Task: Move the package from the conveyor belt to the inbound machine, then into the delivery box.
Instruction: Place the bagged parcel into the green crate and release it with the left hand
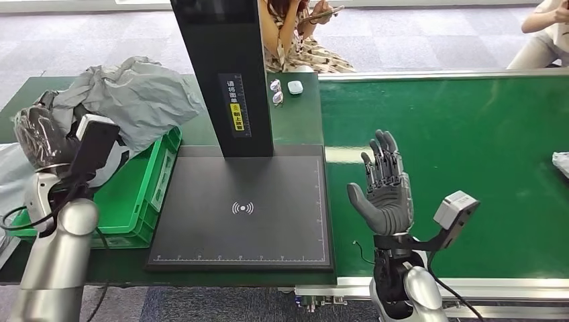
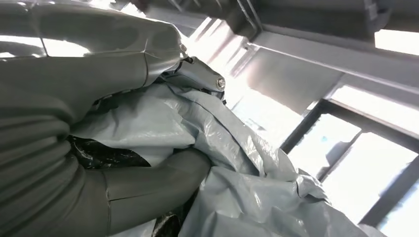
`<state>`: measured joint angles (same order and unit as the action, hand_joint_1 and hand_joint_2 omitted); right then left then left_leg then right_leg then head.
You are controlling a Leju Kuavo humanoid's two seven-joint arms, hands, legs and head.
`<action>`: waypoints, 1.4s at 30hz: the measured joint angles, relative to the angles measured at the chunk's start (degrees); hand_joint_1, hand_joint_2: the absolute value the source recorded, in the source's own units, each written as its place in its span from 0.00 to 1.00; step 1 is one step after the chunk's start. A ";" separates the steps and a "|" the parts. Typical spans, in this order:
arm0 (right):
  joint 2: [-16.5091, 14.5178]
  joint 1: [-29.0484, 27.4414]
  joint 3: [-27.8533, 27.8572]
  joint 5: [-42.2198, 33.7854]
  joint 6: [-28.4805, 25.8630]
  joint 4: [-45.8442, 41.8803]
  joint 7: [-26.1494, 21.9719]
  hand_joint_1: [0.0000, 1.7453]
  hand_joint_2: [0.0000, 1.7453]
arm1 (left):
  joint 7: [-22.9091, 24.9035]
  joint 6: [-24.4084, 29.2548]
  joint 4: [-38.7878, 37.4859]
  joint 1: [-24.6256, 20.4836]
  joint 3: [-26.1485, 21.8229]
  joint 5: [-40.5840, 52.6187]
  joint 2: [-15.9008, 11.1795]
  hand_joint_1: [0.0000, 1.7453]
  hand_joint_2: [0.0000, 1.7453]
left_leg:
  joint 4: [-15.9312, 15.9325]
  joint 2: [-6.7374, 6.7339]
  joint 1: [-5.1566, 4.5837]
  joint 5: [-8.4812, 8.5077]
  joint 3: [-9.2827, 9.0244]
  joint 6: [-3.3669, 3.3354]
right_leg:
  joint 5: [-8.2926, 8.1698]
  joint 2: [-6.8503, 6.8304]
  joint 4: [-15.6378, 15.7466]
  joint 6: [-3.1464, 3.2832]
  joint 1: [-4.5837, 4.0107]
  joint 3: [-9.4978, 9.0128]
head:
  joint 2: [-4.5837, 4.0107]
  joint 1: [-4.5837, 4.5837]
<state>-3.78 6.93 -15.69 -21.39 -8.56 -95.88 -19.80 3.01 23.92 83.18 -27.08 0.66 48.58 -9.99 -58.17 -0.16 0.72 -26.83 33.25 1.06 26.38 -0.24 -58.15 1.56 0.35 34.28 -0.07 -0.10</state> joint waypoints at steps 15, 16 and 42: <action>-0.44 3.24 -0.02 -0.03 0.98 1.31 1.39 0.00 1.00 | 8.30 -6.04 -27.14 -13.12 -0.21 13.88 -5.65 0.72 1.00 | 0.00 -0.03 0.00 0.00 0.08 0.00 | 0.00 0.06 0.00 0.00 0.00 0.09 | 0.00 0.01; -0.44 3.26 -0.02 -0.03 0.99 1.38 1.48 0.00 1.00 | 8.78 -6.67 -28.04 -13.25 -0.08 14.46 -5.80 0.48 1.00 | 0.00 -0.03 0.00 0.00 0.08 0.00 | 0.00 0.06 0.00 0.00 0.00 0.09 | 0.00 0.01; -0.92 1.93 0.40 5.46 0.82 1.63 0.97 0.00 0.50 | -8.95 4.69 5.40 7.99 -3.82 -13.87 -5.06 0.00 1.00 | 0.02 -0.41 -0.05 -0.26 -0.07 0.00 | 0.15 0.47 0.06 -0.09 0.04 0.10 | 0.00 -0.03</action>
<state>-4.70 8.87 -15.29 -15.93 -7.74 -94.25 -18.82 -5.94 28.61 88.58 -19.09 -3.16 34.71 -15.05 -58.15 -0.58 0.68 -27.09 33.19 1.05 26.53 0.23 -58.09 1.46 0.39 34.37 -0.07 -0.13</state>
